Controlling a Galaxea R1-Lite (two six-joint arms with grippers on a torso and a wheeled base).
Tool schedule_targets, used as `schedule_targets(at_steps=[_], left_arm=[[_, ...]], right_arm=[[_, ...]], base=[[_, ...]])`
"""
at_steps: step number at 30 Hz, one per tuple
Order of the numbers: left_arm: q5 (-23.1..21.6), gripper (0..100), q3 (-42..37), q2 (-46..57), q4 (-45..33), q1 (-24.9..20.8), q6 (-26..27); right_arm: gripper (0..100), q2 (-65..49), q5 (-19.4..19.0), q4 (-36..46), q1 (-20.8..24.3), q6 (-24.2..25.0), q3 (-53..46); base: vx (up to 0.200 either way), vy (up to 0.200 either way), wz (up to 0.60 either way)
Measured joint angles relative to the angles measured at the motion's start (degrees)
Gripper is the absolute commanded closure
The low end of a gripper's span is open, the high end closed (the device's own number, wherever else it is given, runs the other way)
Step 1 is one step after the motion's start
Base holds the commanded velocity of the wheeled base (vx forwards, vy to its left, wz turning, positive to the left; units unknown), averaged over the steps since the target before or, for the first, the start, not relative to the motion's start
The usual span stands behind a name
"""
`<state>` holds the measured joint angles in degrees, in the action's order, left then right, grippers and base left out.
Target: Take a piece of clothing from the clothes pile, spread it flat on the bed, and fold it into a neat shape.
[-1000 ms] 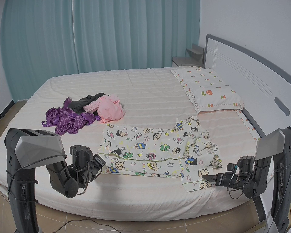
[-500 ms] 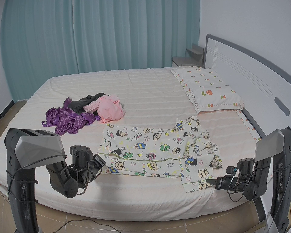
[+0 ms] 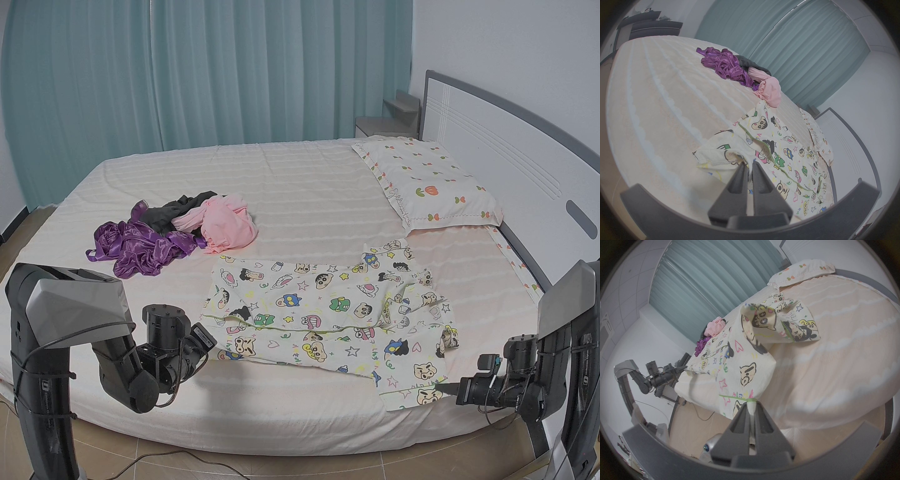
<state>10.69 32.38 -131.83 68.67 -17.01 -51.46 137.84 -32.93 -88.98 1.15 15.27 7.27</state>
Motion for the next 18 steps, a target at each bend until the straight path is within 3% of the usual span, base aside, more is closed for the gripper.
schedule_targets(at_steps=[10,18], left_arm=[[0.22,100,-6.95,3.55,0.11,-1.78,3.04],[0.0,100,-10.45,4.4,-0.11,-2.1,6.52]], right_arm=[[100,-7.13,-2.22,1.74,-1.88,-4.35,-6.03],[100,-15.65,-2.29,17.52,-1.85,-5.42,-6.25]], base=[[0.0,0.0,0.0],[0.0,0.0,0.0]])
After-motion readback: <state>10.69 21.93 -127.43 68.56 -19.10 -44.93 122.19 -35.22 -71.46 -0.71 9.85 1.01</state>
